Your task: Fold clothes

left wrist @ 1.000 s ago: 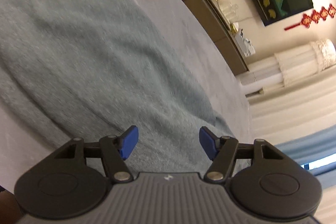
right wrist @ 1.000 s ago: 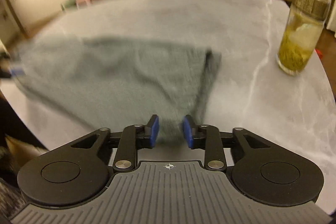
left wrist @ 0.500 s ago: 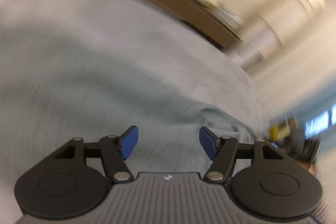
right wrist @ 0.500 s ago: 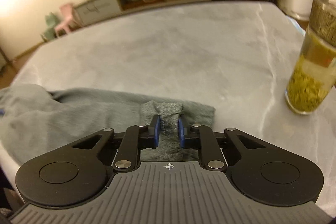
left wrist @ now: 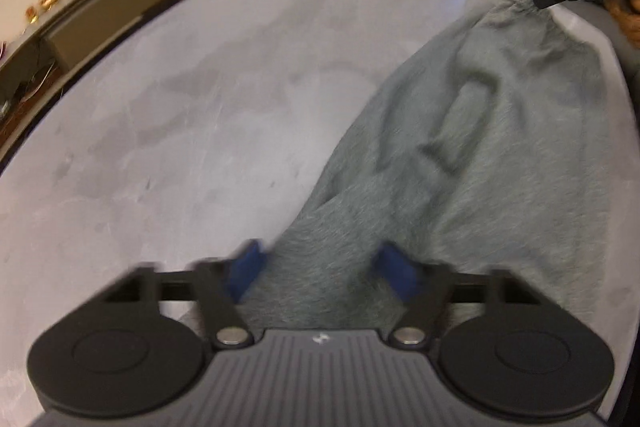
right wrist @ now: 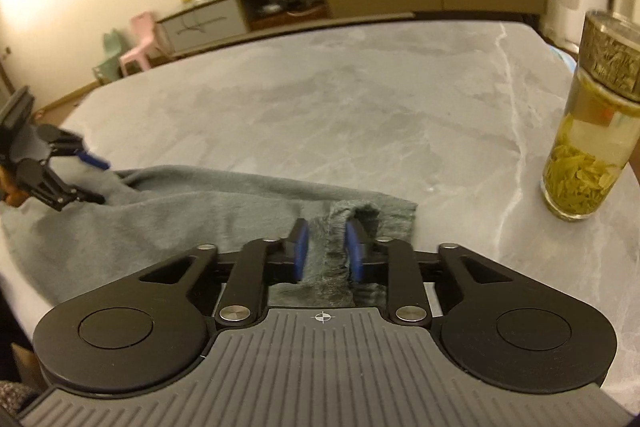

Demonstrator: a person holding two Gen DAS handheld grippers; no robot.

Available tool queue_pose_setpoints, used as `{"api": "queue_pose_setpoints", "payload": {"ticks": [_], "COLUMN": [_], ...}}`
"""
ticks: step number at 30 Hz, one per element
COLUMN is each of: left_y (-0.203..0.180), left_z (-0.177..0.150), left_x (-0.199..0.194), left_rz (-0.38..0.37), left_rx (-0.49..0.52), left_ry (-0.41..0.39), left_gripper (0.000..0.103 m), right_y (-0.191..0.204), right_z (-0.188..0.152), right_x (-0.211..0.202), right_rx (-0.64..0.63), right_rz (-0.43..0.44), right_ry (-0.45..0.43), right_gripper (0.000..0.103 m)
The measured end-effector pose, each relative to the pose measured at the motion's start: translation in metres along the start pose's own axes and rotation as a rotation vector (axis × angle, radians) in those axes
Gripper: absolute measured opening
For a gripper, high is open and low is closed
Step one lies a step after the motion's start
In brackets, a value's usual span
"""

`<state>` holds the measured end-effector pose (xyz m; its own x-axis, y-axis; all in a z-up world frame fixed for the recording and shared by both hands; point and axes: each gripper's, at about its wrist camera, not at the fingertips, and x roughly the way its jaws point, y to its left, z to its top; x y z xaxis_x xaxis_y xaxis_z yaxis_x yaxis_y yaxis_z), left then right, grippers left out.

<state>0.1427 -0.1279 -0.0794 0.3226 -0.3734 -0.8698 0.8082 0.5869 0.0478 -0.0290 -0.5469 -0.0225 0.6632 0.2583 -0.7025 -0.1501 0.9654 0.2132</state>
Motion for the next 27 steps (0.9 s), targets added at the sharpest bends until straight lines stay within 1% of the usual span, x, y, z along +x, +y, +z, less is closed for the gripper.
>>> {"api": "queue_pose_setpoints", "payload": {"ticks": [1, 2, 3, 4, 6, 9, 10, 12, 14, 15, 17, 18, 19, 20, 21, 22, 23, 24, 25, 27], "left_y": [0.003, 0.007, 0.011, 0.016, 0.029, 0.049, 0.053, 0.059, 0.067, 0.070, 0.074, 0.074, 0.074, 0.072, 0.070, 0.065, 0.059, 0.049, 0.039, 0.020], "left_z": [-0.004, -0.007, -0.011, -0.014, -0.022, -0.034, -0.036, -0.033, -0.030, -0.030, -0.030, -0.031, -0.034, -0.037, -0.045, -0.053, -0.062, -0.071, -0.080, -0.098], "left_x": [-0.006, -0.011, -0.016, -0.023, -0.038, -0.057, -0.059, -0.054, -0.045, -0.039, -0.026, -0.024, -0.028, -0.036, -0.049, -0.065, -0.083, -0.100, -0.114, -0.134], "left_rz": [-0.011, -0.016, -0.019, -0.021, -0.018, -0.028, -0.025, 0.017, 0.050, 0.056, 0.063, 0.077, 0.098, 0.110, 0.115, 0.116, 0.120, 0.123, 0.116, 0.083], "left_rx": [-0.015, -0.036, -0.060, -0.091, -0.172, -0.294, -0.319, -0.356, -0.413, -0.430, -0.446, -0.451, -0.461, -0.474, -0.487, -0.497, -0.498, -0.490, -0.477, -0.453], "left_ry": [-0.021, -0.041, -0.061, -0.089, -0.148, -0.209, -0.216, -0.213, -0.200, -0.180, -0.132, -0.114, -0.113, -0.129, -0.155, -0.183, -0.209, -0.230, -0.245, -0.252], "left_gripper": [0.007, 0.006, 0.005, 0.005, 0.005, 0.005, 0.005, 0.005, 0.005, 0.005, 0.014, 0.019, 0.018, 0.019, 0.024, 0.033, 0.039, 0.048, 0.053, 0.056], "right_y": [-0.002, -0.003, -0.005, -0.006, -0.005, -0.006, -0.006, -0.006, -0.005, -0.005, -0.007, -0.007, -0.007, -0.007, -0.007, -0.007, -0.008, -0.006, -0.005, -0.003], "right_z": [0.000, 0.000, 0.000, 0.000, 0.000, 0.000, 0.001, 0.004, 0.009, 0.011, 0.013, 0.012, 0.012, 0.011, 0.010, 0.008, 0.005, -0.001, -0.006, -0.022], "right_x": [0.007, 0.014, 0.021, 0.026, 0.023, 0.013, 0.013, 0.014, 0.019, 0.025, 0.041, 0.047, 0.053, 0.049, 0.038, 0.023, 0.007, -0.005, -0.016, -0.022], "right_rx": [0.006, 0.012, 0.016, 0.011, -0.003, 0.026, 0.032, 0.042, 0.049, 0.052, 0.046, 0.044, 0.042, 0.044, 0.058, 0.088, 0.115, 0.125, 0.134, 0.116], "right_rz": [0.002, 0.003, 0.005, 0.007, 0.007, -0.007, -0.017, -0.038, -0.075, -0.103, -0.166, -0.187, -0.209, -0.230, -0.237, -0.224, -0.210, -0.197, -0.181, -0.141], "right_ry": [0.011, 0.021, 0.032, 0.038, 0.003, -0.069, -0.081, -0.105, -0.116, -0.112, -0.080, -0.049, -0.021, -0.020, -0.042, -0.071, -0.097, -0.092, -0.083, -0.007], "right_gripper": [0.025, 0.024, 0.020, 0.000, 0.000, 0.000, 0.000, 0.000, 0.000, 0.000, 0.000, 0.003, 0.017, 0.025, 0.028, 0.038, 0.043, 0.042, 0.042, 0.042]}}
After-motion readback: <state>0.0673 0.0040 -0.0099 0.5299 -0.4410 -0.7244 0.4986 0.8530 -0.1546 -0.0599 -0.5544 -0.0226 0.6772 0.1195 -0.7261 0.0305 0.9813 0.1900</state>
